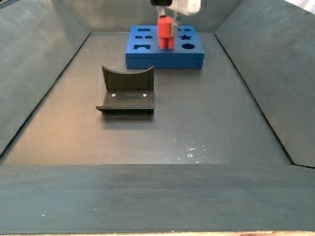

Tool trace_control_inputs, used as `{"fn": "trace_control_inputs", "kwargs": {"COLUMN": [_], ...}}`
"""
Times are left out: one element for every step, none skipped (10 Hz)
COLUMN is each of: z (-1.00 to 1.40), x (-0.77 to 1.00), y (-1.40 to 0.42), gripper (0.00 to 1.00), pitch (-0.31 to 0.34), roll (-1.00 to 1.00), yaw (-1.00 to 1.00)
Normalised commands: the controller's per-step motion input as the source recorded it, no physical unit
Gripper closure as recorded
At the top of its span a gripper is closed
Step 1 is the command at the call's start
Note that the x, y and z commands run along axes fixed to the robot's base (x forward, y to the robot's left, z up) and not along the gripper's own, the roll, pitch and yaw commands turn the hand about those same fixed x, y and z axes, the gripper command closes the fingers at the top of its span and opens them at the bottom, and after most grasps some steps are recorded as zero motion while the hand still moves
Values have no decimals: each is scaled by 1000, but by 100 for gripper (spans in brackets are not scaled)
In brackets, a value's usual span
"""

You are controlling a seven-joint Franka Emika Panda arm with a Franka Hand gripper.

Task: Pick up the 3 prong object. Move up. Place the 3 prong object on the fixture. Regrasp the 3 prong object. Move to above the board. Insert the 3 prong object.
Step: Insert the 3 prong object.

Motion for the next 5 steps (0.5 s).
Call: {"fn": "trace_control_inputs", "kwargs": {"z": [-440, -551, -397, 0, 0], "x": [0, 9, 0, 0, 0], "y": [0, 0, 0, 0, 0], "gripper": [100, 100, 100, 0, 0], "pitch": [0, 0, 0, 0, 0], "roll": [63, 126, 234, 0, 0], "yaw": [0, 0, 0, 0, 0]}}
